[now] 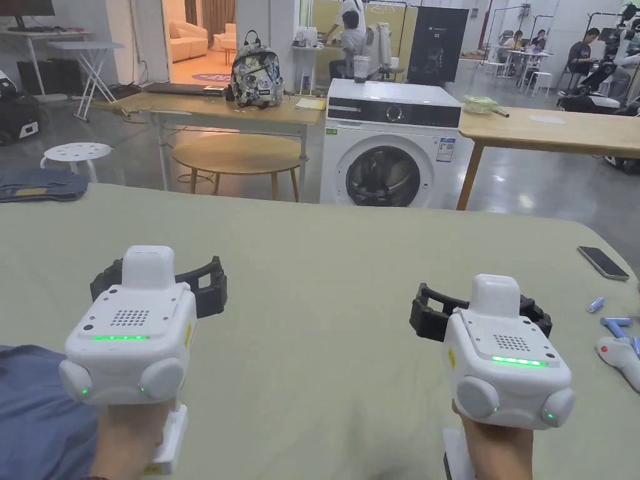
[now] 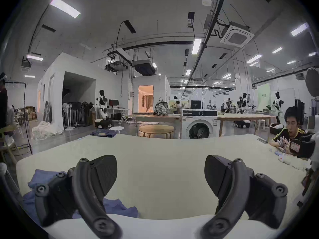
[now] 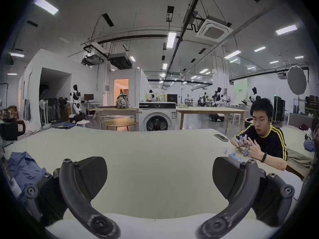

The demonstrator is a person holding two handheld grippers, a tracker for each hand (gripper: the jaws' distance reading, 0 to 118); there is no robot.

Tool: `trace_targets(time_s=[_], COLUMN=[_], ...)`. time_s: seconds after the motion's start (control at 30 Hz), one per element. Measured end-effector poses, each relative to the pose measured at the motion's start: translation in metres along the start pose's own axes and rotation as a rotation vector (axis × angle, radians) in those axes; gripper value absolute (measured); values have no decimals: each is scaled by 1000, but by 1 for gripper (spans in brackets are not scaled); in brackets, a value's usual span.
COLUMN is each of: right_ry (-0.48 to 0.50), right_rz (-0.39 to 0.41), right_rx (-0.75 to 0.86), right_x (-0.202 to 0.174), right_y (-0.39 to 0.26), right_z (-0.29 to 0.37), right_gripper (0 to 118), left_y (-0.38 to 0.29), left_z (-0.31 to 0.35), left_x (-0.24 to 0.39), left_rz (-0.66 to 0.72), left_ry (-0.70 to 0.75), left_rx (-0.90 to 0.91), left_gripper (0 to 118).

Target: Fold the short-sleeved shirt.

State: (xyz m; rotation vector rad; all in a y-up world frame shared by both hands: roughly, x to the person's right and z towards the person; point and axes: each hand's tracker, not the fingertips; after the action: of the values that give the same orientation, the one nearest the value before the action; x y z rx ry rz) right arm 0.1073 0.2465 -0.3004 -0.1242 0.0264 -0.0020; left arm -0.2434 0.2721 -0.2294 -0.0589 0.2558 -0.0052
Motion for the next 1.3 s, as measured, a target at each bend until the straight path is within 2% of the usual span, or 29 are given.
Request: trace_targets(time_s=[0.2,0.3,0.33,0.37,0.4,0.43,0.47,0.53,0.63,0.8,1.0,1.07,1.17,1.3], right_ry=[-24,-31,-36,-38,-43,-45,-54,-39,-24,-24,-16,-7,15,72], right_rz=[9,23,27,32,35,40,39,11,13,15,22,24,22,38], right_rx=[-2,3,9,16,20,20,22,24,20,2,-2,-2,-8,-19], right_x=[-3,-5,-4,-3,-4,-5,-6,-5,-5,-10,-18,-25,-37,-64], right_y=[-6,-8,-10,-10,-10,-9,-7,-5,-2,1,7,9,10,8], right_z=[3,6,3,2,2,0,3,5,9,13,17,17,17,16], right_gripper=[118,117,107,89,63,20,6,0,0,0,0,0,0,0], left_y=[2,4,3,3,3,3,3,4,6,9,7,7,5,6], left_z=[3,5,7,6,6,8,9,10,10,5,4,5,9,12], left_x=[2,5,7,7,8,10,10,9,13,12,1,-16,-42,-96], left_rz=[1,-8,-15,-24,-33,-37,-38,-37,-49,-18,-54,-71,-96,-42], left_ry=[-7,-6,-3,-2,5,8,8,2,-1,-24,-19,-40,10,51], left_rx=[5,8,11,13,16,20,25,29,28,-3,-59,-100,-125,-239], left_gripper=[96,84,71,59,45,27,18,10,0,0,0,0,0,0])
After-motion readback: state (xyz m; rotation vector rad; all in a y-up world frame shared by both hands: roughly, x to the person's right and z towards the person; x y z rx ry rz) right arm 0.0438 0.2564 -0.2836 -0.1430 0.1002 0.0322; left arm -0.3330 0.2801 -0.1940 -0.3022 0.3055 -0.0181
